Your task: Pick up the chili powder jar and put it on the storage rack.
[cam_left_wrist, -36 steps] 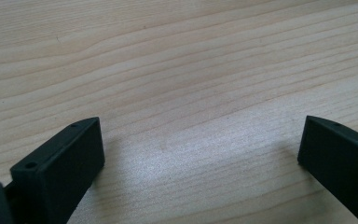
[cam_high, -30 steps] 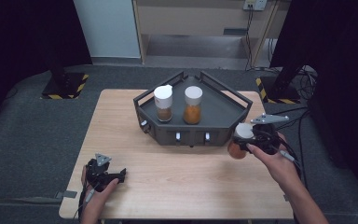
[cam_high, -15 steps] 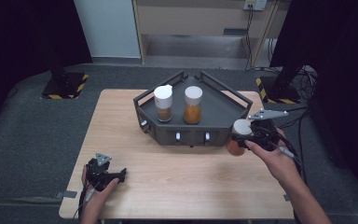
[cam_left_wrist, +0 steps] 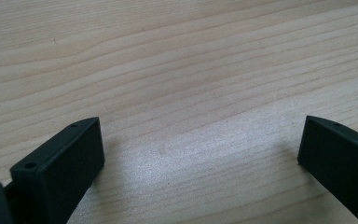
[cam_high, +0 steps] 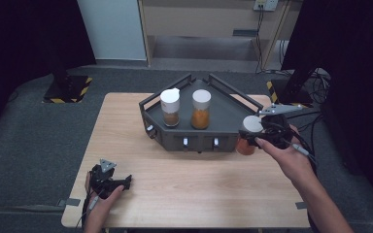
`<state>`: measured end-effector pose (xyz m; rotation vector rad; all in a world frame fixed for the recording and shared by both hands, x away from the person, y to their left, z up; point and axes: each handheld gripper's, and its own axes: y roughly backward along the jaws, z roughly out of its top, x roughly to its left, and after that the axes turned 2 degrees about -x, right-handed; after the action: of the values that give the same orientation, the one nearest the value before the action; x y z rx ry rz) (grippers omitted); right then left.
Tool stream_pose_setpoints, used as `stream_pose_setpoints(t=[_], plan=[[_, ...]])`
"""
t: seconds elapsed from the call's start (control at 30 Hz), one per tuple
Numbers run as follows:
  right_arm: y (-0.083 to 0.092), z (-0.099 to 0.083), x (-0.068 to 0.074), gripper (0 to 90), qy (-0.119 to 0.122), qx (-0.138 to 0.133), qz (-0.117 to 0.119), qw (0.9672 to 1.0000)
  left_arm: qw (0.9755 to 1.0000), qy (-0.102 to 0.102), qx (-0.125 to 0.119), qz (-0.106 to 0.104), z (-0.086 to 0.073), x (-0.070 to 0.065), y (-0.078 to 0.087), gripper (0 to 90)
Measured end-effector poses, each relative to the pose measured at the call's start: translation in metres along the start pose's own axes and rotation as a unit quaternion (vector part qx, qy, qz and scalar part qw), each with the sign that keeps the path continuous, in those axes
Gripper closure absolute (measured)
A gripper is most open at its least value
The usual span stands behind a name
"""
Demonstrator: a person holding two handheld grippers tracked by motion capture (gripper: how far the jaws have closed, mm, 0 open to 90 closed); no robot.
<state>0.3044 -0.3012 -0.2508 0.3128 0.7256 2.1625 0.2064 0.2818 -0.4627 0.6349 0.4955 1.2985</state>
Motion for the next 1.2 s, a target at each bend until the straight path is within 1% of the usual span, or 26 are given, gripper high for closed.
stream_pose_setpoints(t=[0.2, 0.37, 0.7, 1.0, 1.2], plan=[[0.004, 0.012, 0.000, 33.9, 0.001, -0.004, 0.000, 1.0000, 1.0000, 0.000, 0.000, 0.000, 0.000, 0.000, 0.000, 0.0], [0.003, 0.019, 0.001, 34.0, 0.002, -0.004, 0.002, 1.0000, 1.0000, 0.000, 0.000, 0.000, 0.000, 0.000, 0.000, 0.0], [0.000, 0.031, 0.001, 34.0, 0.004, -0.004, 0.000, 1.0000, 1.0000, 0.000, 0.000, 0.000, 0.000, 0.000, 0.000, 0.0], [-0.001, 0.043, 0.000, 34.0, 0.003, -0.010, -0.005, 0.9999, 1.0000, 0.000, 0.000, 0.000, 0.000, 0.000, 0.000, 0.0], [-0.002, 0.047, -0.001, 34.0, 0.001, -0.013, -0.007, 0.9999, 1.0000, -0.001, 0.000, 0.000, 0.000, 0.000, 0.000, 0.0]])
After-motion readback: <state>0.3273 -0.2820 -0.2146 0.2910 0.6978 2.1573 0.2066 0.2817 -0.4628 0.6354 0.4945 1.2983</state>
